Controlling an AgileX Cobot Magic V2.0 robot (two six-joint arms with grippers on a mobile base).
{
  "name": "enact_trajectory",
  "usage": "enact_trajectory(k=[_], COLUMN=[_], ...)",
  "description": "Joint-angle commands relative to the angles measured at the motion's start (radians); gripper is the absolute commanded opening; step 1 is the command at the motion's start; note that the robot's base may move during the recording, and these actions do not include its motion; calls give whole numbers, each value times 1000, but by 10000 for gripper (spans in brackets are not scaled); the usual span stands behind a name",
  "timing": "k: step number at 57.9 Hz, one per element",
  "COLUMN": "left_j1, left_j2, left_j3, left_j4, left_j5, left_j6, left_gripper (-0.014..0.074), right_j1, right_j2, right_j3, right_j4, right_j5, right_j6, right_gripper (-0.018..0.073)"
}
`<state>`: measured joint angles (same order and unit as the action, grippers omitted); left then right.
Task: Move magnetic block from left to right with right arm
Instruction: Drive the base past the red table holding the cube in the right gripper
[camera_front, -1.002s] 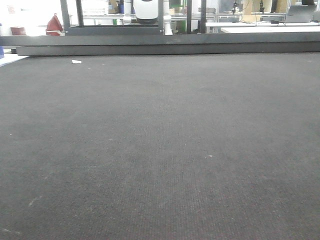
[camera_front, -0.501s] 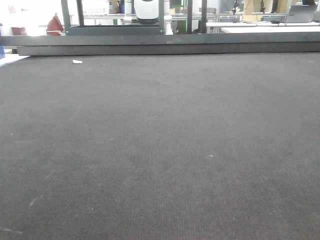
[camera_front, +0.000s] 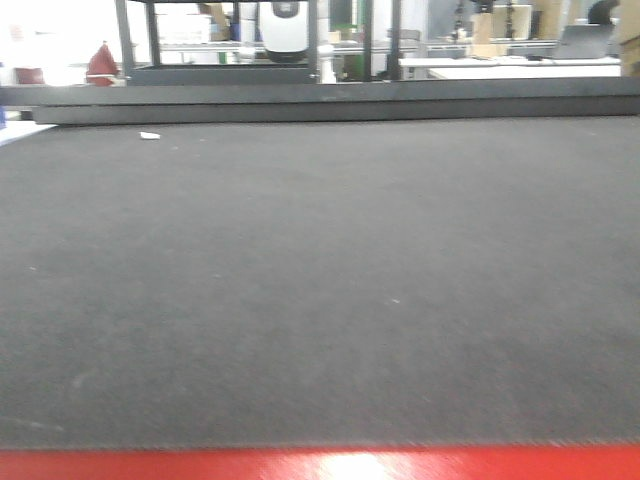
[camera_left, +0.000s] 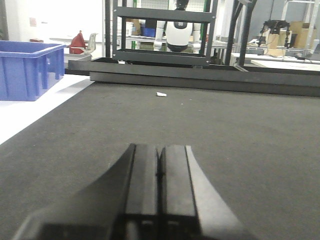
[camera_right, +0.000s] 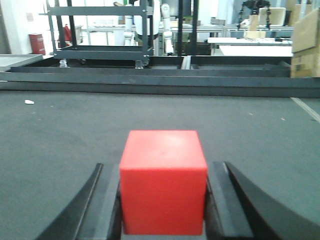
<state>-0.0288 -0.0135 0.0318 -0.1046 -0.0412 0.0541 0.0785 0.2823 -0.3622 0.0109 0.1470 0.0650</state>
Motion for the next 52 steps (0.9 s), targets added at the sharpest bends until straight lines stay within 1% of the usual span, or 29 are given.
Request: enact_trajectory(k=[1,52], left_j1=[-5,-5], left_j2=[-11,-11], left_j3=[8,8], left_j4=[-5,-5], left_j5=[-85,-85], left_j6=[-2,-2], left_gripper=[-126,-126], right_j1=[-6,-6], right_j2=[8,13], right_j3=[-25,-25], right_j4=[-11,-11], right_j5=[-86,-86], right_j6=[-9,-9], right_gripper=[251,251])
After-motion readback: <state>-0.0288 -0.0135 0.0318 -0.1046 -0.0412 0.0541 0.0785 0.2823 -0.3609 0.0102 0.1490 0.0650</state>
